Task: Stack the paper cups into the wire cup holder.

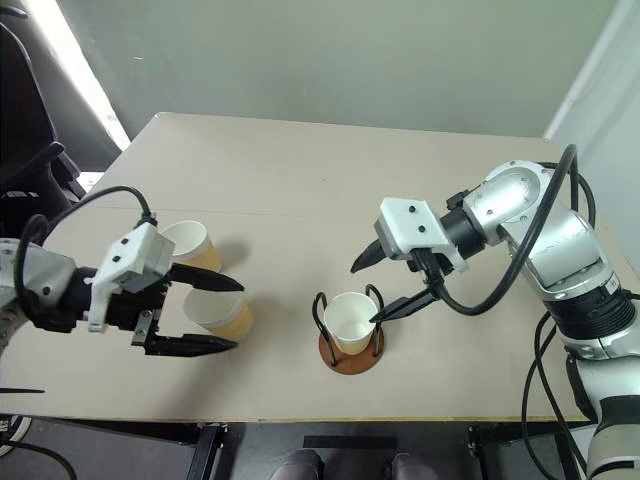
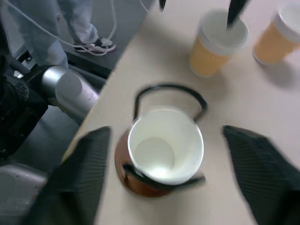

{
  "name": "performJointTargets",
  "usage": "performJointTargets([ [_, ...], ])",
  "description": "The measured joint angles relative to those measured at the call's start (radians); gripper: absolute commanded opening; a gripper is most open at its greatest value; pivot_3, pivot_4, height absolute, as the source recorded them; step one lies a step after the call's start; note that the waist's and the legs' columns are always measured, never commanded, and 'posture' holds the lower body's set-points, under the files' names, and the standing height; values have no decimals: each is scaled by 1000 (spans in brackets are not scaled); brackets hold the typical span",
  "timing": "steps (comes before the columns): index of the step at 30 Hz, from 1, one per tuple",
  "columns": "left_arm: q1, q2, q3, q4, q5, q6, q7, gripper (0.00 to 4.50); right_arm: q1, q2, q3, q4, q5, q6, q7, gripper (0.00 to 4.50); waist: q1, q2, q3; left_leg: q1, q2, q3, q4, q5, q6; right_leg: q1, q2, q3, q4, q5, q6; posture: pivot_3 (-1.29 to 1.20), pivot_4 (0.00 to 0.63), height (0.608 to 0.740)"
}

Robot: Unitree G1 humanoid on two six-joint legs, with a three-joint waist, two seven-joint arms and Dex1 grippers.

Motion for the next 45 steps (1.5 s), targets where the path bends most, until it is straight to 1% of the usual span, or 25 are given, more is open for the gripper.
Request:
performJointTargets([
  [4, 5, 64, -1, 62, 94, -75, -26, 4500, 81, -118, -163, 194, 74, 58, 46, 4467, 18, 0, 0, -2, -1, -4, 0, -1, 0, 0, -1, 0, 0, 0, 0, 0, 150, 740],
  [6, 13, 79, -3, 64, 126, -101, -41, 4500, 125, -149, -265, 280, 129, 84, 59, 4467, 20, 0, 0, -2, -1, -1, -1, -1, 0, 0, -1, 1, 1, 0, 0, 0, 150, 740],
  [8, 32, 89, -12, 64, 152, -118, -50, 4500, 165, -166, -376, 311, 190, 106, 56, 4467, 19, 1, 0, -1, -1, 6, -2, -1, 0, -1, -1, 3, 2, 0, 0, 0, 150, 740],
  [10, 37, 90, -31, 64, 172, -125, -53, 4500, 189, -167, -463, 269, 269, 155, 39, 4467, 18, 1, 1, -1, -1, 11, -2, -1, 0, -2, 1, 7, 2, 0, 0, 0, 150, 740],
  [13, 36, 90, -77, 63, 195, -141, -65, 4500, 193, -144, -578, 81, 440, 267, -45, 4467, 2, 2, 1, 0, -4, 15, -2, -1, 0, -3, 4, 12, 0, 0, 0, 0, 150, 740],
  [16, 28, 89, -114, 63, 214, -156, -75, 4500, 210, -125, -597, -47, 526, 312, -114, 4467, -8, 1, 1, 2, -3, 15, 0, -2, 1, -3, 5, 13, 0, 0, 1, 0, 150, 740],
  [20, -2, 81, -186, 69, 268, -204, -95, 4500, 244, -115, -595, -126, 586, 339, -167, 4467, -10, 2, 1, 2, 1, 14, 2, -4, 5, -3, 3, 15, 2, 1, 2, 0, 150, 740],
  [23, -4, 63, -234, 80, 311, -229, -99, 4500, 257, -118, -593, -157, 603, 342, -181, 4467, -9, 2, 1, 1, 1, 13, 3, -5, 7, -4, 3, 15, 2, 1, 2, 0, 150, 740],
  [26, -23, 35, -275, 87, 351, -236, -87, 3898, 271, -130, -591, -158, 603, 338, -193, 4500, -9, 2, 1, 1, 1, 12, 4, -5, 7, -4, 2, 15, 2, 1, 3, 0, 150, 740],
  [27, -31, 23, -284, 87, 362, -238, -85, 3568, 275, -132, -589, -157, 601, 335, -194, 4500, -9, 2, 1, 1, 1, 12, 4, -5, 7, -4, 2, 15, 2, 1, 3, 0, 150, 740],
  [29, -40, 7, -298, 86, 366, -239, -85, 2891, 281, -149, -588, -150, 594, 326, -194, 4500, -10, 2, 1, 0, 1, 12, 4, -5, 7, -5, 2, 15, 2, 1, 3, 0, 150, 740],
  [36, -72, -2, -297, 87, 354, -231, -114, 150, 293, -162, -588, -145, 594, 314, -195, 4500, -10, 2, 1, 0, 1, 13, 3, -5, 7, -6, 2, 15, 1, 1, 3, 0, 150, 740],
  [37, -87, -2, -293, 86, 341, -226, -127, 29, 293, -164, -588, -145, 594, 311, -195, 4500, -10, 2, 1, 0, 1, 13, 3, -5, 7, -6, 2, 15, 1, 1, 3, 0, 150, 740],
  [41, -130, 0, -271, 87, 293, -210, -172, 29, 298, -168, -588, -145, 594, 308, -194, 4500, -9, 2, 1, 0, 1, 13, 3, -5, 8, -5, 2, 15, 1, 1, 3, 0, 150, 740],
  [45, -188, 0, -238, 101, 228, -191, -209, 29, 343, -190, -589, -139, 589, 292, -185, 4500, -8, 2, 1, 0, 1, 13, 4, -5, 8, -5, 2, 15, 1, 1, 3, 0, 150, 740],
])
